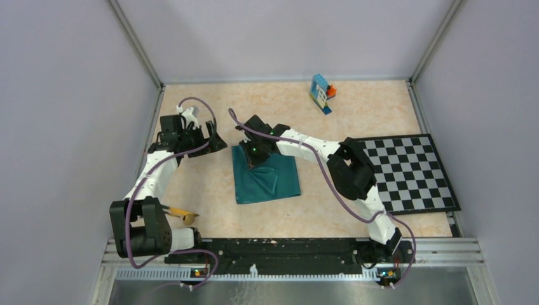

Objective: Fold the napkin into a case and place the utensils inside
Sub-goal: Fold the rectangle-folded napkin at the center of the board.

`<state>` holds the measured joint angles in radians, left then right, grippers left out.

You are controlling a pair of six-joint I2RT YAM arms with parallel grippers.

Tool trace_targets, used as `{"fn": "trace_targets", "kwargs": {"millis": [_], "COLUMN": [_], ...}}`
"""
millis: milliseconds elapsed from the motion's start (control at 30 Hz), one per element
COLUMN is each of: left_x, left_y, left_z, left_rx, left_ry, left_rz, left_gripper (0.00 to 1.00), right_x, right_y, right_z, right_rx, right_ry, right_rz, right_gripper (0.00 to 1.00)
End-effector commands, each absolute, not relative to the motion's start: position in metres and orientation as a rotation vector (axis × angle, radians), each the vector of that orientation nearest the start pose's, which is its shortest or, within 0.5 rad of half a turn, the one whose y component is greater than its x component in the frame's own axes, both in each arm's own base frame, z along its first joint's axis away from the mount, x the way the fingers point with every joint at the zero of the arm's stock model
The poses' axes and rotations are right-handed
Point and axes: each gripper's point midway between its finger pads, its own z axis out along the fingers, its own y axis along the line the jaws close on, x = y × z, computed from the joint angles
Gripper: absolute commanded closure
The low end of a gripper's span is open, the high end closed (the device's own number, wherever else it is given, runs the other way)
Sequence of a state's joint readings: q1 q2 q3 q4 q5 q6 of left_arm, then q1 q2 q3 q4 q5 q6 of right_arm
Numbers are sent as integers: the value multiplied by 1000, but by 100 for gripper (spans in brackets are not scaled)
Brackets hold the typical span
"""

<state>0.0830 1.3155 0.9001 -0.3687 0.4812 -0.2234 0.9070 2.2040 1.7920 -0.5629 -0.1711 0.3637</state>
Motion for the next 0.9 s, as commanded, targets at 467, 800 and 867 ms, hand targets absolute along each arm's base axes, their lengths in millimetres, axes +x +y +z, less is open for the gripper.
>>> {"fn": "trace_targets", "kwargs": {"millis": [467,800,867], "left_x": [339,339,339], "left_y": [-63,-62,-62], "left_z": [143,142,142], "left_rx": [-81,-83,-83], "left_ry": [2295,2301,2301], "left_rz": [-629,-626,-626], "left_gripper": [1,1,1], "right_x": [298,295,288], "right_y": [472,482,489], "right_z": [66,59,67], "right_rx": [-769,-792,-816], "right_ry": [2521,2528,2513], "right_rz": [785,846,924], "right_gripper": [100,98,90]}}
